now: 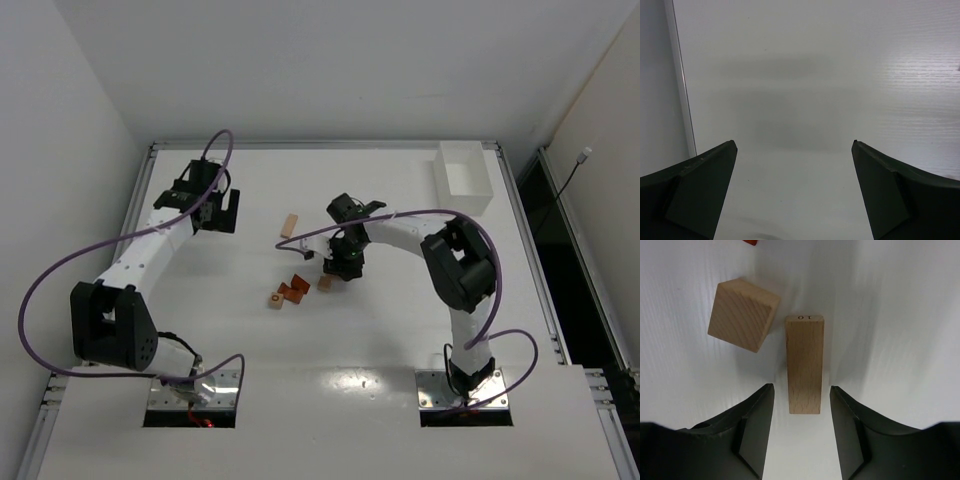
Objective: Build the wood block tower
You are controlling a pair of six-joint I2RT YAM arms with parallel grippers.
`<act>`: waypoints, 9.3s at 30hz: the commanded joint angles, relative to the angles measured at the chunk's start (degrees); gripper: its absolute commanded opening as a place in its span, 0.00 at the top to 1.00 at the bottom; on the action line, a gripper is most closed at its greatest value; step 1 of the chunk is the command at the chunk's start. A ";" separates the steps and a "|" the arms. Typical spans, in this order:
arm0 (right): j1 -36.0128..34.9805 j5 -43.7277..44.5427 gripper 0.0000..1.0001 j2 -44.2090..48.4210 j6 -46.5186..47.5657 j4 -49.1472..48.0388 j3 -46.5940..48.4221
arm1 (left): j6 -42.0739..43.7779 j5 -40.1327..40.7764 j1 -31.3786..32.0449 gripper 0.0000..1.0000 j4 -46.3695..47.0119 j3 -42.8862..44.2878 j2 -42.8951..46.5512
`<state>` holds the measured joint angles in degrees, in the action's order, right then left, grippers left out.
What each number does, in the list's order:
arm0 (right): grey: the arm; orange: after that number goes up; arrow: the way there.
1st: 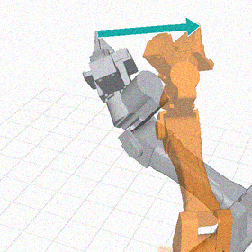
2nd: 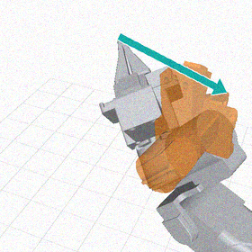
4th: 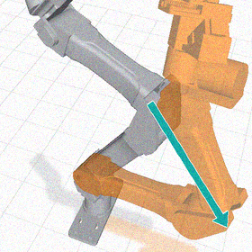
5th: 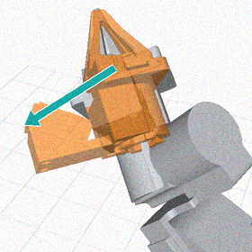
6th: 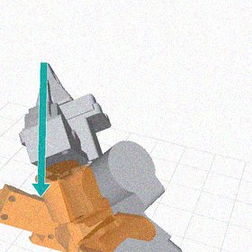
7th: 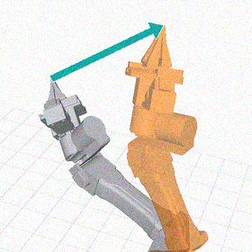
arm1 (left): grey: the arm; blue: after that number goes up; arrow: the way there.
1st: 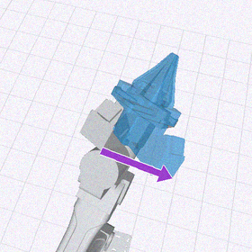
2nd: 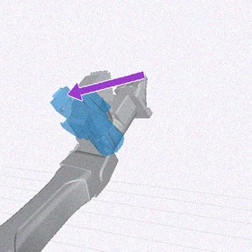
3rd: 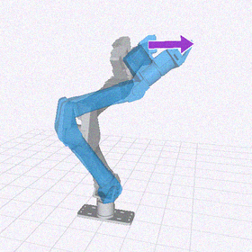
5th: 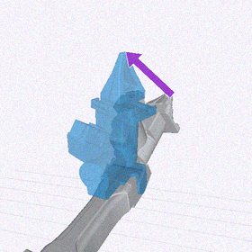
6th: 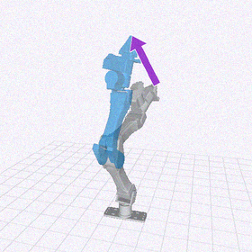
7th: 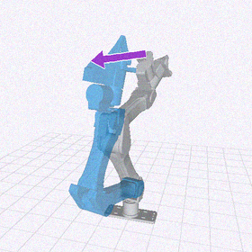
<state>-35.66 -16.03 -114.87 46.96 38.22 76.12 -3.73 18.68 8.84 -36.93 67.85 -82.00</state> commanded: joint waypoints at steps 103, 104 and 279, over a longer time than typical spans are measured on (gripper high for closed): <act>18.77 15.06 0.29 13.35 -51.98 -1.21 19.43 | -9.54 1.54 14.71 0.10 3.80 3.59 -9.84; 19.74 15.07 0.29 13.96 -50.84 -1.21 17.33 | -9.02 1.54 15.24 0.10 3.79 4.30 -10.63; 25.90 11.02 0.32 15.11 -48.37 -2.53 7.03 | -24.75 -18.15 21.04 0.91 2.03 31.01 -44.30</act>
<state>-9.52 -5.10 -100.31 -1.32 37.50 81.14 -28.51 1.67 30.26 -35.73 95.59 -125.49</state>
